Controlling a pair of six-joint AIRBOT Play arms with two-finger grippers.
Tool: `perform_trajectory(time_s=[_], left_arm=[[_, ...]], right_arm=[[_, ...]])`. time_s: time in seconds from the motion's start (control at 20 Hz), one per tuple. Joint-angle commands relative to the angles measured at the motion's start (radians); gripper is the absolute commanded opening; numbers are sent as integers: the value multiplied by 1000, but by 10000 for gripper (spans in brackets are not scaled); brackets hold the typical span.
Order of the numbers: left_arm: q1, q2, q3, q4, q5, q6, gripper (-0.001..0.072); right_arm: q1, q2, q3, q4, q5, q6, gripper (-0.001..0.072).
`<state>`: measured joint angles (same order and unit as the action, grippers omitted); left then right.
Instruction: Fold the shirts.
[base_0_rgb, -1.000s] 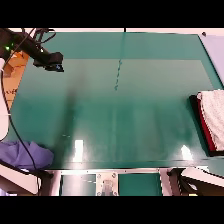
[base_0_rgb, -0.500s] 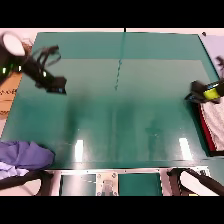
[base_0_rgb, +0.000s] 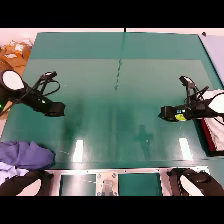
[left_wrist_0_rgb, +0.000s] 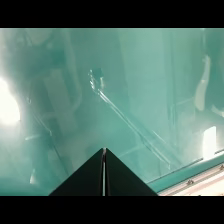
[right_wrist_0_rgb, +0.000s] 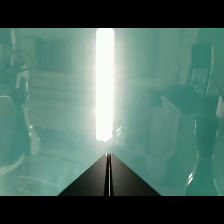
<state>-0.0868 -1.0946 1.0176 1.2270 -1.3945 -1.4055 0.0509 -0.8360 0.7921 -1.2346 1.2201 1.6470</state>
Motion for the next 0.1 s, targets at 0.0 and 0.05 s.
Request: perform_trajectory(time_s=[0.0, 0.05], left_arm=[[-1, 11, -16, -3, 8, 0, 21], [-1, 11, -16, -3, 8, 0, 21]], right_arm=[[17, 11, -18, 4, -16, 2, 9], [17, 11, -18, 4, -16, 2, 9]])
